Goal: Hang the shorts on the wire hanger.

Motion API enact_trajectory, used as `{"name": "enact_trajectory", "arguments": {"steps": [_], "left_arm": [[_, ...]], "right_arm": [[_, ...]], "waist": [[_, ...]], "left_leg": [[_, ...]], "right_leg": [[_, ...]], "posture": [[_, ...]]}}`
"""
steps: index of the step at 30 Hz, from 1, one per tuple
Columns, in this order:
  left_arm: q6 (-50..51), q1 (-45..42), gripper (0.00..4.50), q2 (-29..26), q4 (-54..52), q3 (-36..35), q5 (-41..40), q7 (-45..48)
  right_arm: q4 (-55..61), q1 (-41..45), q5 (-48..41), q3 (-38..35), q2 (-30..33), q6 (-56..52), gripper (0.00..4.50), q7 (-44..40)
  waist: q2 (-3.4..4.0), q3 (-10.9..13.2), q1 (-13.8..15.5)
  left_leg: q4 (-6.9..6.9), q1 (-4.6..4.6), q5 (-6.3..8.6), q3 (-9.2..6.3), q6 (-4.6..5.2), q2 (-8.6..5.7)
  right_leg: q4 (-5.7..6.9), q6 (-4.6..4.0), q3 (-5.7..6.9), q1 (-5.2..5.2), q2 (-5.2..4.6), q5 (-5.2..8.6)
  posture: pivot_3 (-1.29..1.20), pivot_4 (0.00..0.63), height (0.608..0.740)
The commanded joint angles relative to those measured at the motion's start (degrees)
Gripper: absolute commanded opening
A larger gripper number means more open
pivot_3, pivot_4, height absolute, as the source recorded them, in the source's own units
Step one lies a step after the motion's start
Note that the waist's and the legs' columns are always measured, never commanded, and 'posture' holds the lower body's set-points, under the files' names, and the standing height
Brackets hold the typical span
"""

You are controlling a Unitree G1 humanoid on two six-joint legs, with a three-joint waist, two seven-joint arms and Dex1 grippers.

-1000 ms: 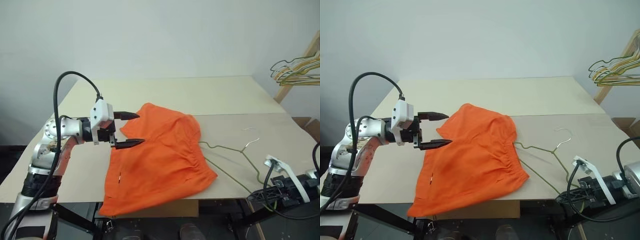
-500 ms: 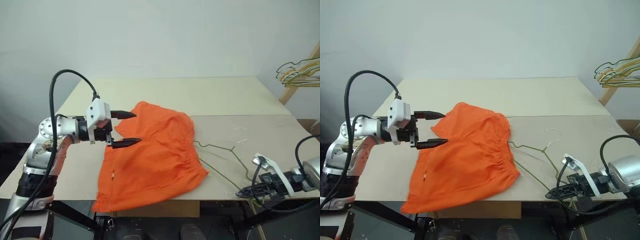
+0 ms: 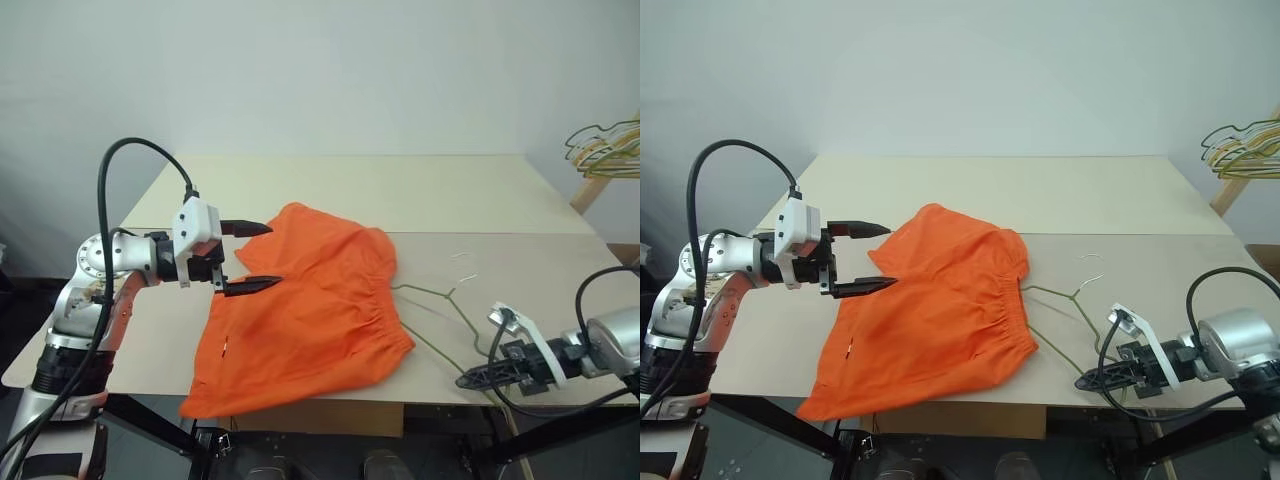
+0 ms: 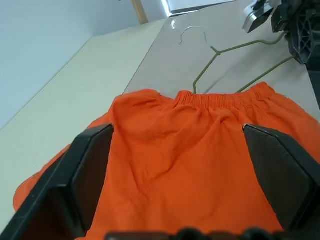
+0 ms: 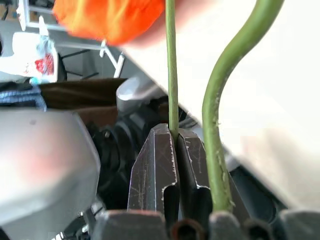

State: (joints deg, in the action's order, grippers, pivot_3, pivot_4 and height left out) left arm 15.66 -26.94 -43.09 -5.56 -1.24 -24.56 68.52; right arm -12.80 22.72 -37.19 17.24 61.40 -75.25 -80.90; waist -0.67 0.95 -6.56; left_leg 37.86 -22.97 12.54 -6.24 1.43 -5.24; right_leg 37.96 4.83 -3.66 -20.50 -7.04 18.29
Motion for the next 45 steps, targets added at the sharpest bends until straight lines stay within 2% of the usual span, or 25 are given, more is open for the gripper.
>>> {"name": "enact_trajectory", "arguments": {"steps": [1,3,5,7,11,13,17,19,22,26,33,36,39,45], "left_arm": [[-0.9,-0.6,4.48,-1.1,-0.9,-1.3,0.0,0.0],[-1.0,-0.5,4.48,-1.2,-0.9,-1.3,0.0,0.0],[-1.3,-0.4,4.48,-1.2,-0.9,-1.2,0.2,-0.2],[-1.5,-0.3,4.48,-1.2,-1.1,-1.0,0.3,-0.3],[-1.5,-0.2,4.48,-1.4,-1.3,-1.3,0.2,-0.4],[-1.5,0.0,4.48,-1.5,-1.4,-1.4,0.2,-0.5],[-1.7,0.7,4.48,-1.3,-1.8,-1.2,0.2,-0.7],[-1.8,0.3,4.48,-1.2,-1.7,-1.0,0.3,-0.7],[-1.8,-0.3,4.48,-1.1,-1.3,-0.9,0.4,-0.7],[-1.7,0.2,4.48,-1.2,-1.7,-1.2,0.4,-0.8],[-2.0,0.5,4.48,-1.7,-1.9,-1.6,0.7,-1.0],[-2.2,0.6,4.48,-1.7,-1.9,-1.6,0.8,-1.0],[-2.6,0.7,4.48,-1.6,-1.7,-1.5,0.9,-1.1],[-3.2,1.6,4.48,-1.7,-2.2,-1.6,1.0,-1.2]], "right_arm": [[-0.7,1.6,-0.3,-1.9,0.0,-0.1,0.0,-0.2],[-1.7,2.4,0.1,-2.0,-0.7,0.2,0.0,0.4],[-5.7,4.9,1.2,-3.8,-3.9,-0.3,0.0,4.5],[-7.1,6.1,1.0,-4.1,-5.0,-0.4,0.0,4.2],[-0.3,2.9,0.9,0.2,0.2,3.0,0.0,-3.6],[-1.2,3.0,1.5,-0.1,0.3,3.7,0.0,-3.3],[-7.5,7.8,3.4,-2.4,-5.8,2.6,0.0,2.6],[-8.2,9.5,4.0,-1.3,-7.5,3.1,0.0,2.5],[-10.7,11.3,5.8,0.0,-9.9,3.6,0.0,3.0],[-20.6,15.5,8.5,-3.4,-15.2,3.8,0.0,9.1],[-11.6,13.6,7.3,6.4,-7.6,5.0,0.0,-8.7],[-10.3,14.1,7.1,10.8,-5.1,6.7,0.0,-11.6],[-17.0,18.3,10.9,13.4,-8.7,6.9,0.0,-10.5],[-34.5,26.3,16.4,11.9,-18.2,9.6,0.0,-7.6]], "waist": [[0.0,0.0,0.2],[0.0,0.0,0.3],[0.0,0.0,0.3],[-0.01,0.0,0.1],[0.05,0.0,0.5],[0.04,0.0,0.7],[-0.03,0.0,0.3],[0.0,0.0,0.2],[0.01,0.1,0.2],[-0.02,0.1,-0.2],[0.08,0.1,-0.2],[0.08,0.1,-0.3],[0.08,0.1,-0.7],[0.07,0.1,-0.8]], "left_leg": [[0.0,0.0,0.0,0.01,0.0,-0.02],[0.0,0.02,0.0,0.01,0.0,-0.03],[0.0,0.1,0.0,0.01,0.0,-0.02],[0.0,0.18,0.0,0.03,0.0,0.03],[-0.01,-0.01,0.0,-0.01,0.0,0.02],[0.0,-0.13,0.0,0.0,0.0,0.01],[0.0,0.0,-0.01,0.08,0.0,0.0],[0.0,0.14,-0.01,0.07,-0.01,0.05],[0.0,0.11,-0.01,0.01,-0.01,0.07],[0.0,0.07,-0.01,0.01,-0.01,0.02],[0.0,-0.07,-0.02,0.01,-0.01,0.01],[0.0,-0.03,-0.01,0.01,-0.02,0.01],[0.0,0.07,-0.01,0.01,-0.02,0.07],[-0.03,0.08,-0.02,-0.03,-0.03,0.1]], "right_leg": [[0.0,0.0,-0.01,-0.01,-0.03,0.0],[0.02,0.0,-0.01,0.0,-0.02,0.0],[0.05,0.0,-0.02,0.01,-0.01,0.0],[0.06,-0.05,-0.03,0.17,0.07,-0.03],[0.07,-0.05,-0.02,0.08,0.07,-0.03],[0.03,-0.04,0.0,-0.19,0.06,-0.02],[0.09,-0.07,-0.1,-0.2,0.06,-0.07],[0.11,-0.12,-0.11,0.13,0.15,-0.11],[0.09,-0.13,-0.11,0.1,0.24,-0.11],[0.02,-0.12,-0.12,-0.04,0.19,-0.11],[0.07,-0.12,-0.11,-0.14,0.19,-0.11],[0.06,-0.12,-0.11,-0.25,0.19,-0.11],[0.09,-0.12,-0.12,-0.21,0.24,-0.11],[0.11,-0.17,-0.17,0.01,0.39,-0.14]], "posture": [[-0.12,0.0,0.74],[-0.12,0.0,0.74],[-0.12,0.0,0.74],[-0.12,0.0,0.74],[-0.11,0.0,0.74],[-0.11,0.0,0.74],[-0.12,0.0,0.74],[-0.12,0.0,0.74],[-0.12,0.0,0.74],[-0.11,0.0,0.74],[-0.1,0.0,0.74],[-0.09,0.0,0.74],[-0.09,0.0,0.74],[-0.08,0.0,0.74]]}}
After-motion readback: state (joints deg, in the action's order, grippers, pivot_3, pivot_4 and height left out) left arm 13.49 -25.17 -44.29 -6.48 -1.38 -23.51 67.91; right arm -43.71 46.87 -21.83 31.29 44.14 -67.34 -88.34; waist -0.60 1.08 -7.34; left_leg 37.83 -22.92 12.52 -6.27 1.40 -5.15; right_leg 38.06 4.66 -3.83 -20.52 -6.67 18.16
